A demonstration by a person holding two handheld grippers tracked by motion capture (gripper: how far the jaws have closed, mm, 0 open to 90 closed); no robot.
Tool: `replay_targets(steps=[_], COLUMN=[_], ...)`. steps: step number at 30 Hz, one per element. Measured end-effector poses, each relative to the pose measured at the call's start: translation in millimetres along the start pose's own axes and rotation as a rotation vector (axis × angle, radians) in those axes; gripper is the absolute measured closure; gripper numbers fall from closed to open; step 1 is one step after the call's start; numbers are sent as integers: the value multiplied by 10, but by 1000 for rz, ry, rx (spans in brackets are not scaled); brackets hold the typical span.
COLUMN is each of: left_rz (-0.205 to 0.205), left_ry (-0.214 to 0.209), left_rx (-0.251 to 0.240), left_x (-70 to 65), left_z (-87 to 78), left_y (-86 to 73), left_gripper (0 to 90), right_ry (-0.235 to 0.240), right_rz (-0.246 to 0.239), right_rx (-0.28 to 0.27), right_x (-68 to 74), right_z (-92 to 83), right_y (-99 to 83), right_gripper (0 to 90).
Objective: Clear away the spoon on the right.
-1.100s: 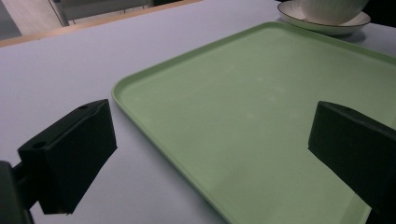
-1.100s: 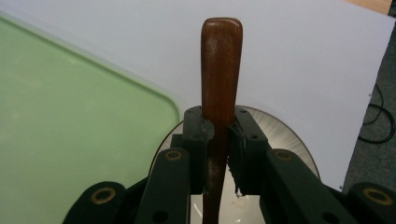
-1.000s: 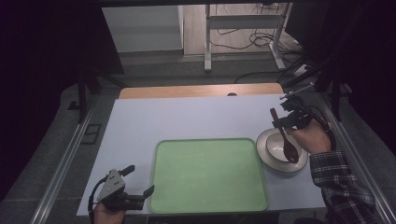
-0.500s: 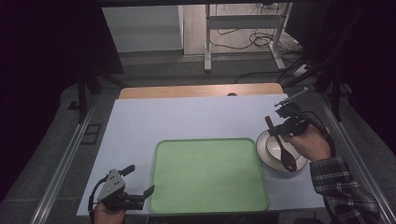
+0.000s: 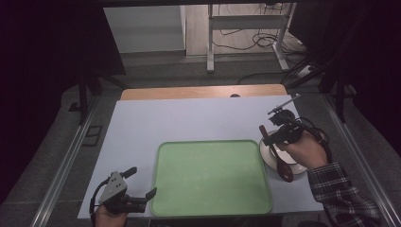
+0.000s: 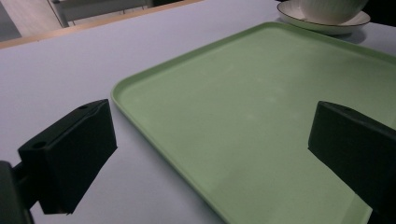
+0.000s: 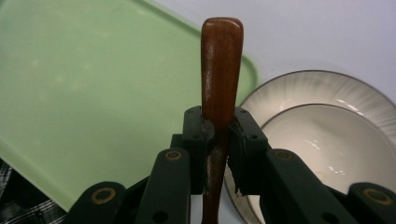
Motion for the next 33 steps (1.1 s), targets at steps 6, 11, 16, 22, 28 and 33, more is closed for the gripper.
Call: replay_targets(steps=[6,11,16,22,28,33], left_rz=[1,1,1,1,3,3], left_ry=[-1,-2,-4,-6,-8,-10], left_rx=[0,0,2,2,0,-1], left_x=[-2,-3,-8,-9,-12,-16], left_z=[2,4,6,8,7,7], left_y=[2,3,2,3,6,9], left_gripper=[8,8,8,8,8,8], right_ry=[25,55,73,96,110,118], right_rz=[-3,7,8,10,23,27], right_rx=[31,63,86,117,143,159], right_x=[118,213,290,367,430,477], right_z=[99,214,324,475,630,757], right_y=[-18,-42,-61,-84,-101,-117], right_gripper=[781,782,782,782,782,782])
Point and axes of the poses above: each handheld gripper's, and its own axes: z roughly forward along the jaws, y roughly out of its top, x roughly to its left, the point moved 9 cm from there along z, roughly forward along the jaws, and after that the axes turned 4 degrees about -z, right-handed, at the moved point
